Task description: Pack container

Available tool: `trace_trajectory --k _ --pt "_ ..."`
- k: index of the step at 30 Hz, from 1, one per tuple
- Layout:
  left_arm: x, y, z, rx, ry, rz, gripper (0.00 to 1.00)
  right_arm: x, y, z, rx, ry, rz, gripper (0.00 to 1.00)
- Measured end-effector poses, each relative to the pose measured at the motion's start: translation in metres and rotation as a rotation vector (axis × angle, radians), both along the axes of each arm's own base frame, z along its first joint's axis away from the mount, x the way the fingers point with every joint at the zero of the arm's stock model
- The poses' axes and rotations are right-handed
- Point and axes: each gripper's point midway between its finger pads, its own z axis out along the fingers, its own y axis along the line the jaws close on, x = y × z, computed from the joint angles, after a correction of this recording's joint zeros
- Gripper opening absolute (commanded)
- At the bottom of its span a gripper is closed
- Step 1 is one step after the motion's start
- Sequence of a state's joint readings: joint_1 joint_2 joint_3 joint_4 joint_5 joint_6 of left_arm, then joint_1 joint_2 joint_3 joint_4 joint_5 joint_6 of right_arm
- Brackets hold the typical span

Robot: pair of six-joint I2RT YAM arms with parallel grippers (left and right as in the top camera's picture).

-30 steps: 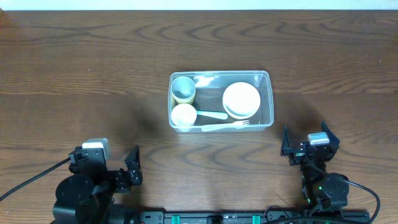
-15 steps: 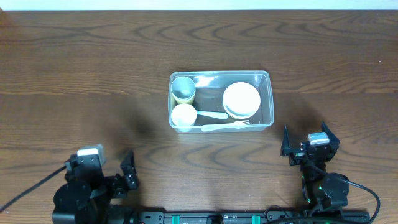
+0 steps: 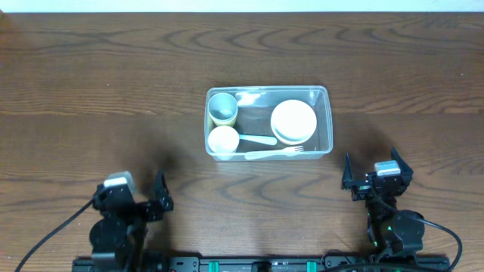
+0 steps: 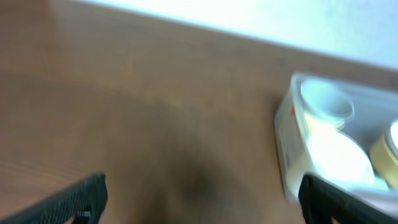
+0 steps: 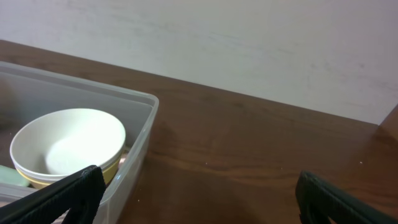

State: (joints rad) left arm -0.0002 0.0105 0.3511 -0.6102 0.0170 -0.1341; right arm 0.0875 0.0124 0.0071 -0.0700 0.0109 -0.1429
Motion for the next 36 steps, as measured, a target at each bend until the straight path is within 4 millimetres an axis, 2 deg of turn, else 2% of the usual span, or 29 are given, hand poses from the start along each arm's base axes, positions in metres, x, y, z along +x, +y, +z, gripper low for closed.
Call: trace_trajectory --k 6,9,11,14,36 --pt "0.038 0.0 0.002 0.0 -0.212 0.0 0.98 0.0 0.0 0.0 0.0 0.0 0.0 0.99" --pt "0.046 0.0 0.002 0.0 -0.294 0.001 0.98 0.0 0.0 0.0 0.0 0.0 0.0 0.99" --pt "0.048 0.0 -0.011 0.001 -0.273 0.001 0.98 0.0 0.0 0.0 0.0 0.0 0.0 0.99" --pt "0.048 0.0 -0.016 0.004 -0.256 -0.001 0.98 0.0 0.0 0.0 0.0 0.0 0.0 0.99" --pt "0.048 -0.002 -0.017 0.001 -0.252 -0.01 0.98 0.0 0.0 0.0 0.0 0.0 0.0 0.99"
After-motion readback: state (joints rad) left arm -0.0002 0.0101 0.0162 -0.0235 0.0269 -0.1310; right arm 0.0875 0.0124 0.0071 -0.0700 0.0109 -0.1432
